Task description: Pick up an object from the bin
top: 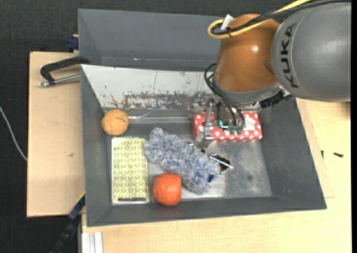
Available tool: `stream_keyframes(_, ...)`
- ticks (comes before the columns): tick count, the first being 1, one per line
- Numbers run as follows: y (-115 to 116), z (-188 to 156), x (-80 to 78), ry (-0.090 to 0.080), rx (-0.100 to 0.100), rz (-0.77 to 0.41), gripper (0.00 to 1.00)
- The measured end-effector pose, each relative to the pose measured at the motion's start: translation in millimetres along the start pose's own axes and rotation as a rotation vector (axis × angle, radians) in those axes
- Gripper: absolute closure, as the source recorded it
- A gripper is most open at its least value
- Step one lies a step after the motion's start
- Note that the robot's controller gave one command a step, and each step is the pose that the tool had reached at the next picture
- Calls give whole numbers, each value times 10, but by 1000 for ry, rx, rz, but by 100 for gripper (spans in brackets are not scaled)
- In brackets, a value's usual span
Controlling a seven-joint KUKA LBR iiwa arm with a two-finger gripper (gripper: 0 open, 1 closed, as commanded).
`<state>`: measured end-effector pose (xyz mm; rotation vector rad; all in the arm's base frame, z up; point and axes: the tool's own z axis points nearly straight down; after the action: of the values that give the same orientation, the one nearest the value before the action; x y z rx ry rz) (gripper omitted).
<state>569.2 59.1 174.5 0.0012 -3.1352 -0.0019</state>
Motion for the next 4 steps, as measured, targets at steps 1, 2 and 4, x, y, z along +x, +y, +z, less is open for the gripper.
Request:
stream_keyframes(1,-2,-42,-18,-8,-1,1,0)
stream_keyframes(2,192,720,259,-2,0,0,0)
stream_keyframes(4,232,1008,361,-9,0,-272,100)
